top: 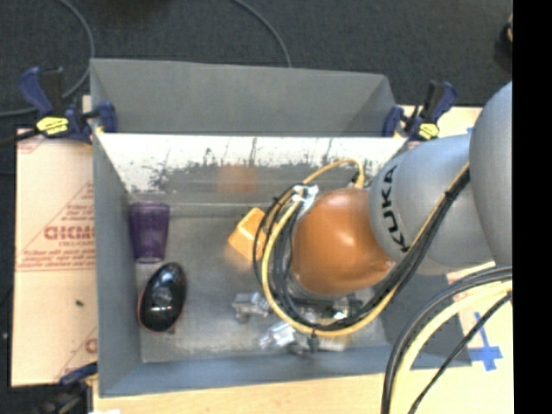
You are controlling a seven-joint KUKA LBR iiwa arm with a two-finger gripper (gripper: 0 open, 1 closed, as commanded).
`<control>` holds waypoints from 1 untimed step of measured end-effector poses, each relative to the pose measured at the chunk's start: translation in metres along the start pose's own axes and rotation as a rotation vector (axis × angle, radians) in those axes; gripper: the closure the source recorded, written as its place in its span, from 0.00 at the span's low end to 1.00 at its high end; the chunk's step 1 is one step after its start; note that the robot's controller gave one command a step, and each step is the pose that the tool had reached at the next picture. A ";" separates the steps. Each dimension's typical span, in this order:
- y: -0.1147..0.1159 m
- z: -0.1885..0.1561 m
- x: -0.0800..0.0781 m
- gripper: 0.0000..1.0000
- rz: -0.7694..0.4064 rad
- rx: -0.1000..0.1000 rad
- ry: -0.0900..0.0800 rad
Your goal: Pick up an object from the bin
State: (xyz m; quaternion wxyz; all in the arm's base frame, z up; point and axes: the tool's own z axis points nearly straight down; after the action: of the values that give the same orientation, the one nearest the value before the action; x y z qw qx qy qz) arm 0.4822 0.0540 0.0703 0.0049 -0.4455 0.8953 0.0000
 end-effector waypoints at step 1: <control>-0.044 0.000 0.064 1.00 0.170 -0.003 0.007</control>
Offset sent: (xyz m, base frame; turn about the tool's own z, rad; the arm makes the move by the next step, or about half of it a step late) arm 0.0000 0.0000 0.0000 0.0000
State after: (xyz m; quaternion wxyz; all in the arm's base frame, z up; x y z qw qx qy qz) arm 0.4785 -0.0236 0.0702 0.0010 -0.3681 0.9298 0.0000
